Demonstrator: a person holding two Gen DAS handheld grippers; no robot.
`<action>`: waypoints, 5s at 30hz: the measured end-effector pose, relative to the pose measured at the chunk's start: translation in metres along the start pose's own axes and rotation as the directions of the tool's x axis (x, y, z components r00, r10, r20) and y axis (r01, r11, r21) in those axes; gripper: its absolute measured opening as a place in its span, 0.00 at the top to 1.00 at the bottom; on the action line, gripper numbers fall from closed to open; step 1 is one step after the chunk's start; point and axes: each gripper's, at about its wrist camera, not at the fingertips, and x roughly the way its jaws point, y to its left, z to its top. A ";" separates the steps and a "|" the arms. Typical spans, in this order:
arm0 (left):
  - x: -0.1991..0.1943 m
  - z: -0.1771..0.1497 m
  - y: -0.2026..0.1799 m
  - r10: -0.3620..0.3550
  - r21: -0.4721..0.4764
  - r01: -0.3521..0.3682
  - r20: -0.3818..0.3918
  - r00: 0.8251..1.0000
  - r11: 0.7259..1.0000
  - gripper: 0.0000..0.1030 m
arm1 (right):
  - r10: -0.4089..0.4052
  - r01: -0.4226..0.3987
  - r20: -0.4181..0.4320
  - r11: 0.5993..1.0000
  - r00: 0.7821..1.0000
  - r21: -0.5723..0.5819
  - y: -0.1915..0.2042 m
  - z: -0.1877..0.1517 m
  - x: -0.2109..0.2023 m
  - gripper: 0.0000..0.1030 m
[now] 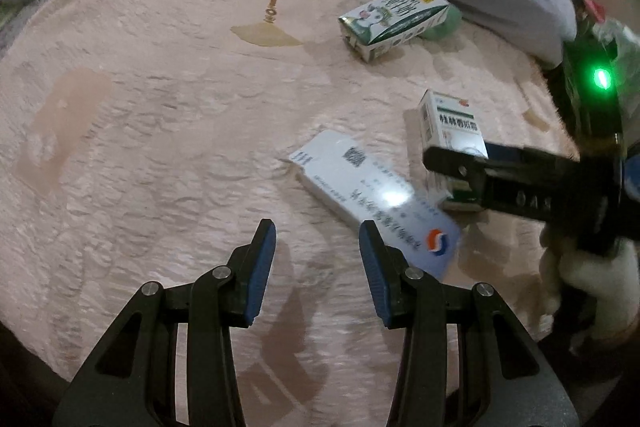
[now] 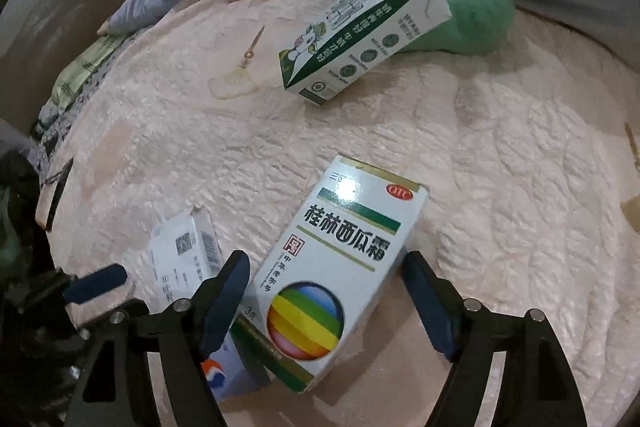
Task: Collect trash
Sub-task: 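Grasp the white-green medicine box with the right tool while the left tool grasps a white tablet box, then carry both medicine boxes over the bucket with both tools, then open both tools to drop the medicine boxes into the bucket, then move both tools back over the milk carton and green plush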
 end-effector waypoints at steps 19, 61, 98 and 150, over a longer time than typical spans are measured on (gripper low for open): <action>0.062 0.032 -0.073 -0.021 0.009 0.021 -0.007 1.000 1.000 0.49 | -0.053 0.050 0.061 0.998 0.997 0.043 -0.069 -0.064 -0.068 0.34; -0.001 0.006 -0.195 -0.090 0.302 0.055 0.105 0.990 0.952 0.56 | -0.151 0.118 0.255 0.983 0.955 0.140 -0.113 -0.145 -0.172 0.49; 0.011 -0.051 -0.418 -0.293 0.585 0.298 -0.107 0.950 0.755 0.56 | -0.369 0.213 0.259 0.851 0.893 0.480 -0.246 -0.273 -0.267 0.49; 0.034 -0.044 -0.417 -0.228 0.615 0.212 -0.055 0.972 0.759 0.46 | -0.373 0.199 0.188 0.782 0.909 0.591 -0.291 -0.298 -0.261 0.34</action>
